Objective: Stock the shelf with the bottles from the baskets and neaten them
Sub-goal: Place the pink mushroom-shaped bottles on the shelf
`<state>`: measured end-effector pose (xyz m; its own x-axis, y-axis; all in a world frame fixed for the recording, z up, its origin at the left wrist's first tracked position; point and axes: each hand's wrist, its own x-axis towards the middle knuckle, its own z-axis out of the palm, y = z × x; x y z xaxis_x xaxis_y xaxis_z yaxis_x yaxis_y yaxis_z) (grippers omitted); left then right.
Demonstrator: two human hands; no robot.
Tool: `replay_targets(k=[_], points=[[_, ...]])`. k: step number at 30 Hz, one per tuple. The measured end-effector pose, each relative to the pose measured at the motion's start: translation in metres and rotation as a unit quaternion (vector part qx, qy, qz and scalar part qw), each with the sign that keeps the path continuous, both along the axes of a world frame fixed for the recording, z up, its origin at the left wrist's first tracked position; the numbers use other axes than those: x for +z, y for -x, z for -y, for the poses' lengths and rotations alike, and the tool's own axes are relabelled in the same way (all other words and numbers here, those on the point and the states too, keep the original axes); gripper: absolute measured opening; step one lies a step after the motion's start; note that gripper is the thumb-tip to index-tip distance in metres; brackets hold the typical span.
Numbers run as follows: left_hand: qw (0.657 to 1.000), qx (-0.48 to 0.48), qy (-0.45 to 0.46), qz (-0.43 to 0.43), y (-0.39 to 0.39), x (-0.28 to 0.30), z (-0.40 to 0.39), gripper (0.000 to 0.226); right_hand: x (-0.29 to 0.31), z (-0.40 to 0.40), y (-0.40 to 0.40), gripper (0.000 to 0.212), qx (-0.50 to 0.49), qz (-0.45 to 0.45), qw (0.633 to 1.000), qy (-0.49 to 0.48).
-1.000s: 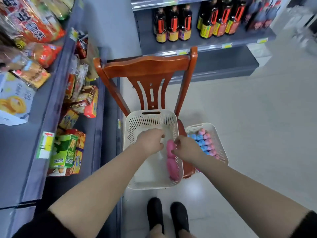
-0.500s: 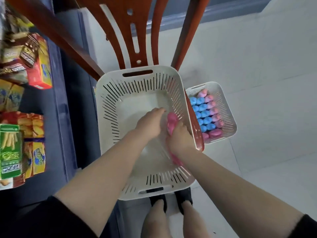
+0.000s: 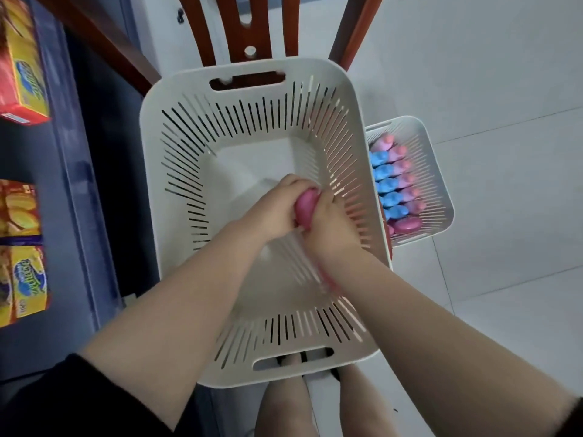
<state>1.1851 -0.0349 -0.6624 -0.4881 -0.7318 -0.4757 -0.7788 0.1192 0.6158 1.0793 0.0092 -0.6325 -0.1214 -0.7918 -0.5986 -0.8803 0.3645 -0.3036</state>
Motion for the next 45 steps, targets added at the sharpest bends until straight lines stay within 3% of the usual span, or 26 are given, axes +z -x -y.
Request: replay_targets(k=[3,8,15,21,24,27,31,36,42,45], points=[[0.996,0.087,-0.022,-0.009,-0.012,0.006,-0.004,0.07,0.005,0.006,-0.001,0.047,0.007,0.056,0.998,0.022],[0.984,0.179,0.018,-0.003,-0.039,0.051,-0.009,0.077,0.049,0.021,0.0,0.059,0.014,0.154,0.986,0.058],[0.946,0.312,0.068,-0.054,-0.064,0.187,-0.026,0.066,0.164,0.033,-0.003,0.052,0.049,0.291,0.949,0.109],[0.883,0.431,0.1,-0.157,-0.083,0.312,-0.053,0.049,0.283,0.04,-0.012,0.041,0.1,0.378,0.907,0.156],[0.853,0.466,0.135,-0.192,-0.091,0.377,-0.076,0.039,0.347,0.04,-0.018,0.037,0.152,0.436,0.874,0.154],[0.815,0.499,0.17,-0.24,-0.098,0.438,-0.105,0.031,0.409,0.035,-0.03,0.047,0.224,0.476,0.835,0.161],[0.78,0.522,0.221,-0.263,-0.109,0.514,-0.15,0.033,0.477,0.02,-0.058,0.049,0.303,0.514,0.78,0.186],[0.738,0.547,0.339,-0.204,-0.125,0.589,-0.214,0.03,0.55,-0.017,-0.098,0.042,0.361,0.589,0.695,0.2],[0.685,0.573,0.443,-0.076,-0.139,0.662,-0.304,0.025,0.622,-0.083,-0.147,0.032,0.448,0.631,0.601,0.198],[0.652,0.59,0.474,-0.049,-0.149,0.687,-0.353,0.029,0.65,-0.122,-0.172,0.039,0.489,0.647,0.558,0.176]])
